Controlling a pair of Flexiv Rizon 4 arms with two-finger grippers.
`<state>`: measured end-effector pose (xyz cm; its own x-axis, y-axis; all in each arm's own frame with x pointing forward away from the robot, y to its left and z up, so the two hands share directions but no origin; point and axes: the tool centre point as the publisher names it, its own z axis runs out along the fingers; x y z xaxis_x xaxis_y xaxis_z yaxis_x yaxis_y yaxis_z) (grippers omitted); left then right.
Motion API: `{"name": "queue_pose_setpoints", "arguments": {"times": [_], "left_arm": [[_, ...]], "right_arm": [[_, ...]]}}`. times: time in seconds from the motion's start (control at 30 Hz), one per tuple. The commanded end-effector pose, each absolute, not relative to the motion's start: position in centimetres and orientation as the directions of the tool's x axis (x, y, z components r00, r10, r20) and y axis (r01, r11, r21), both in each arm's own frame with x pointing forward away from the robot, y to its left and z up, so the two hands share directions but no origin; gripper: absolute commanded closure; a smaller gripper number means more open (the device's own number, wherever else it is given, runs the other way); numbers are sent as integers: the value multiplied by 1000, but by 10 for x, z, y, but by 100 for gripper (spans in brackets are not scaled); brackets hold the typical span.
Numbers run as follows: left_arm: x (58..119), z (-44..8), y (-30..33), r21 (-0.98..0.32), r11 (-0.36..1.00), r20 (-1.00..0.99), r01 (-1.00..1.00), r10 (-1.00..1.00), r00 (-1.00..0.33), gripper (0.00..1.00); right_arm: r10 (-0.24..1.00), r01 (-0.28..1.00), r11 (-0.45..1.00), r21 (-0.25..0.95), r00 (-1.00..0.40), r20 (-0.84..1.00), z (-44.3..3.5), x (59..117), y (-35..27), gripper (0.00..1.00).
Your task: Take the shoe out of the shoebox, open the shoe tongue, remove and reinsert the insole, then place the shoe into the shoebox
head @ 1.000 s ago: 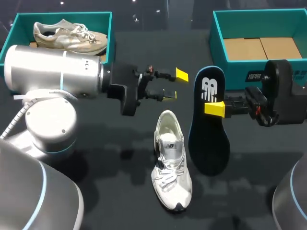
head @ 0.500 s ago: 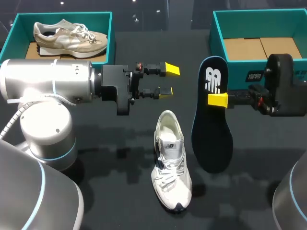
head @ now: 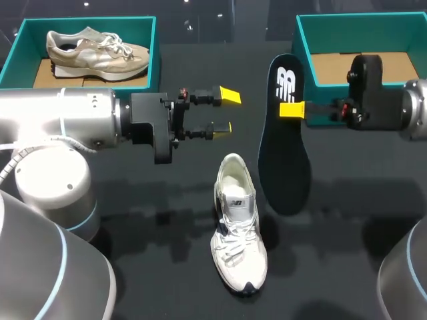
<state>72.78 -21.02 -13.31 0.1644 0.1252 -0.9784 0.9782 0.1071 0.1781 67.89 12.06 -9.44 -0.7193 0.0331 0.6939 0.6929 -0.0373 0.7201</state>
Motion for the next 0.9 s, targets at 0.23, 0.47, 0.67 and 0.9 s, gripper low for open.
{"name": "queue_pose_setpoints", "arguments": {"times": [0.23,0.47,0.67,0.9], "left_arm": [[727,-133,-210,180,107,-978,978,126,166,0],[727,-133,-210,180,107,-978,978,126,166,0],[727,-133,-210,180,107,-978,978,126,166,0],[732,-139,-223,166,86,-981,982,119,155,0]], "right_arm": [[30,832,-73,550,-550,835,-120,732,123,100],[67,878,-41,477,-474,878,-125,746,123,100],[67,878,-41,477,-474,878,-125,746,123,100],[62,939,1,343,-342,937,-130,751,134,100]]}}
